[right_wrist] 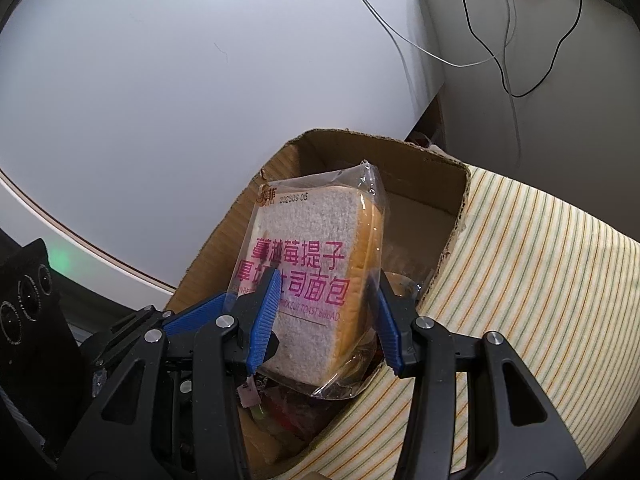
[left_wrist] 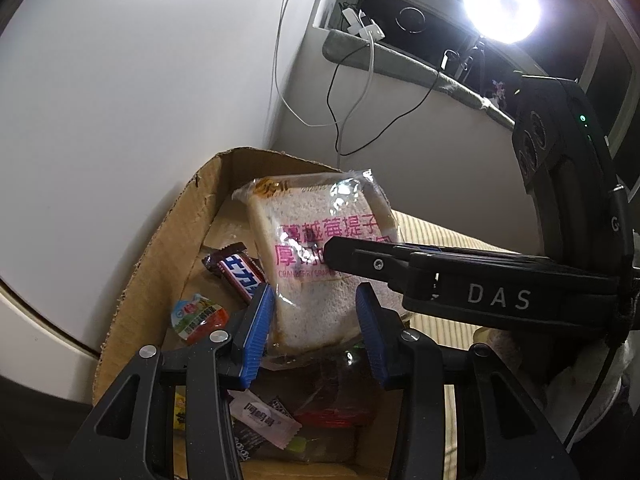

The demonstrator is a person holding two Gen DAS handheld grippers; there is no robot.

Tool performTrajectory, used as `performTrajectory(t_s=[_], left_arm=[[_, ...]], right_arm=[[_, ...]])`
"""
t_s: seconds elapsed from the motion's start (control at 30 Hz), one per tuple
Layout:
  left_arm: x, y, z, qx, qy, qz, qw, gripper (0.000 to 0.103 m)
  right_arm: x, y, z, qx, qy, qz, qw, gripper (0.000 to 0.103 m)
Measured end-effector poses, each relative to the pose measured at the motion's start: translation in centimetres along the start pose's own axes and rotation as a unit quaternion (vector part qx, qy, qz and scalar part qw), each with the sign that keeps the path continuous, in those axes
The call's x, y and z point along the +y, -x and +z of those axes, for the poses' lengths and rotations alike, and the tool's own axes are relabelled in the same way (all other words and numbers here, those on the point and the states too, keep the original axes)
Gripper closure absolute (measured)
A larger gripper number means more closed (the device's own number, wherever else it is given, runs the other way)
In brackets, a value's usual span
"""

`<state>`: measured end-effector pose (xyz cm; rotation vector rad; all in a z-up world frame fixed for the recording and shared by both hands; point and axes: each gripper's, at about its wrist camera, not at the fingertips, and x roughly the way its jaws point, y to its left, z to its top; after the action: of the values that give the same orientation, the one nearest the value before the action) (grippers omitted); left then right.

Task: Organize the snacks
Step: 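Lift the bread loaf with the right tool and carry it over the box, then lower the bread loaf onto the snacks and open the right tool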

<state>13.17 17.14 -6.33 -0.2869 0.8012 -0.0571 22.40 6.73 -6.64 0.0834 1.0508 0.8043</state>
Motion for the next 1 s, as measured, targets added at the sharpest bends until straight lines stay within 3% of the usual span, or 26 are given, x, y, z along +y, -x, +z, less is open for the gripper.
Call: performTrajectory(t_s=[0.7,0.83,0.87,1.0], left_arm=[[0.1,1.9,-0.9,-0.009,-0.009,0.035,0.9993,0.062],[0.0,2.7,-1.5,-0.013,-0.011,0.041,0.999,0.055],[0.0,2.9,-1.6,-0.015,-0.011,0.044,0.9989,0.049],[-0.1,3.8,-2.4,-0.02,-0.011,0.056,0.9982,0.041]], right_arm=[[1.0,1.6,-1.5,-0.01,0.036,-0.025,0.999,0.055],[1.6,2.4,-2.1,-0.021,0.053,-0.038,0.998,0.039],[1.8,2.6,-2.3,-0.024,0.056,-0.041,0.997,0.038],[2.2,3.5,-3.1,-0.031,0.07,-0.051,0.996,0.032]])
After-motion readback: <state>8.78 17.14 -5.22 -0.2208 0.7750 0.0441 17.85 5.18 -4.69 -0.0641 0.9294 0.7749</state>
